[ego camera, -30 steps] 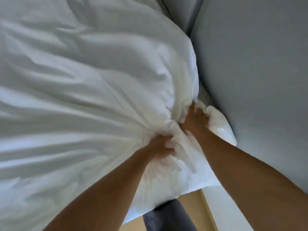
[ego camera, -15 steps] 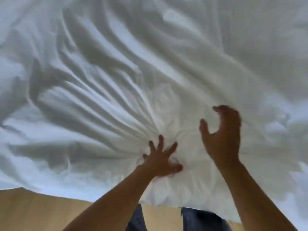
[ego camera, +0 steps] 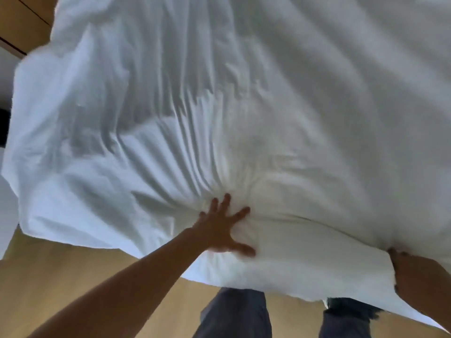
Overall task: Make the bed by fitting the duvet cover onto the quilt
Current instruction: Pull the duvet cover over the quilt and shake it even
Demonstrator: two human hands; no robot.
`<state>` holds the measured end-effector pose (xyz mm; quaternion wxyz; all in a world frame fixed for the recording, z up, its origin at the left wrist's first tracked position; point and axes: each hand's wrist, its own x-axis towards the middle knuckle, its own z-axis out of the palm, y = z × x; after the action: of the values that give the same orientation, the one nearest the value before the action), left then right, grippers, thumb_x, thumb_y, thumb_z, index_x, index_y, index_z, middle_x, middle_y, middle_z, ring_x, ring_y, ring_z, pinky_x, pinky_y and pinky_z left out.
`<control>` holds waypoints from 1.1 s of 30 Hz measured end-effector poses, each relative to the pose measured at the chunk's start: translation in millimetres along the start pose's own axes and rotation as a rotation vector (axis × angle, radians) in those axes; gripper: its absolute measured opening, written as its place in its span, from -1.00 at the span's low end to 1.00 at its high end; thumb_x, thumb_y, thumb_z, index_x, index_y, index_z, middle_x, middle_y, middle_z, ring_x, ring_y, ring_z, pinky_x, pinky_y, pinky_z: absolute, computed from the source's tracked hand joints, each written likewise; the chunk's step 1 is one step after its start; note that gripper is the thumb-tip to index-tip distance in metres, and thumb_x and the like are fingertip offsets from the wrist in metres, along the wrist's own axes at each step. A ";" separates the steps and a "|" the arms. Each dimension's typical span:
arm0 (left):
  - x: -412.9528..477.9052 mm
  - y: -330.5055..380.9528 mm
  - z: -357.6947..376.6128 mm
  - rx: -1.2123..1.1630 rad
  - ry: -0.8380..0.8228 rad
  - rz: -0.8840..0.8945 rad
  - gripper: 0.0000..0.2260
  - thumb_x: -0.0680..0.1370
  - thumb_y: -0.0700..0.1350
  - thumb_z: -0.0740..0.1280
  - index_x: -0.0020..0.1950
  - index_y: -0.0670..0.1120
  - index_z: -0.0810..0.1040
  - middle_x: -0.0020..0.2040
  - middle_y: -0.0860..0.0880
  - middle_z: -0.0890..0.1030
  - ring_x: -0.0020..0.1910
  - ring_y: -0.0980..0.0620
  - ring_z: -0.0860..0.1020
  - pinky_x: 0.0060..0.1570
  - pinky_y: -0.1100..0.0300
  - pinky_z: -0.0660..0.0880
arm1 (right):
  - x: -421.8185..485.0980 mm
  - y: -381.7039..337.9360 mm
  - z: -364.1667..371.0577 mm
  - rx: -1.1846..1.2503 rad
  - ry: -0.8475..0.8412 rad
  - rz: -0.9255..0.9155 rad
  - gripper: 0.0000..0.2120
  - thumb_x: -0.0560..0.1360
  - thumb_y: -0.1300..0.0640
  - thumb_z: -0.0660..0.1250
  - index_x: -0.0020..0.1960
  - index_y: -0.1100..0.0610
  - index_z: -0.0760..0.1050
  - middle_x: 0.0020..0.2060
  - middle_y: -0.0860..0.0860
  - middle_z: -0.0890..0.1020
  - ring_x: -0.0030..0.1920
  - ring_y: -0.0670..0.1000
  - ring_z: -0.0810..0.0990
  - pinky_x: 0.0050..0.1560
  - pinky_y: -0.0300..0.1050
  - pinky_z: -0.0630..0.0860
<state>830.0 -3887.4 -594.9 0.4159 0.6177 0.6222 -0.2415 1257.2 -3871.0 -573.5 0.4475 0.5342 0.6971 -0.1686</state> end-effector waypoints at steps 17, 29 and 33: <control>-57.9 -158.9 20.3 0.048 0.286 0.275 -0.50 0.43 -0.37 0.23 0.29 0.02 0.56 0.21 -0.01 0.64 0.16 -0.13 0.60 0.08 0.06 0.54 | -24.8 -331.0 -78.5 0.267 0.312 -0.223 -0.57 0.38 0.26 0.32 0.23 0.02 0.50 0.07 0.02 0.65 0.08 0.15 0.64 0.12 0.01 0.56; -90.1 -341.4 -4.8 0.098 0.111 -0.074 -0.25 0.59 0.26 0.28 0.64 0.24 -0.11 0.66 -0.04 -0.18 0.63 -0.15 0.01 0.55 -0.08 0.14 | -64.8 -519.3 -131.8 0.629 0.467 -0.273 -0.34 0.55 0.04 0.29 0.59 -0.15 0.14 0.62 -0.01 0.03 0.60 0.10 0.06 0.54 0.08 0.14; -98.1 -402.9 -50.0 0.041 0.542 0.189 -0.68 0.58 0.05 0.33 0.33 0.08 0.60 0.28 0.05 0.64 0.25 -0.04 0.60 0.29 0.08 0.47 | -57.6 -613.6 -194.6 0.801 0.642 -0.303 -0.40 0.59 0.03 0.26 0.59 -0.12 0.17 0.63 -0.02 0.03 0.61 0.12 0.04 0.53 0.06 0.18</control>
<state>417.7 -3950.8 -573.9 0.2426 0.7231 0.6455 -0.0401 623.0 -3994.9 -570.8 -0.0566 0.5813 0.7493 -0.3121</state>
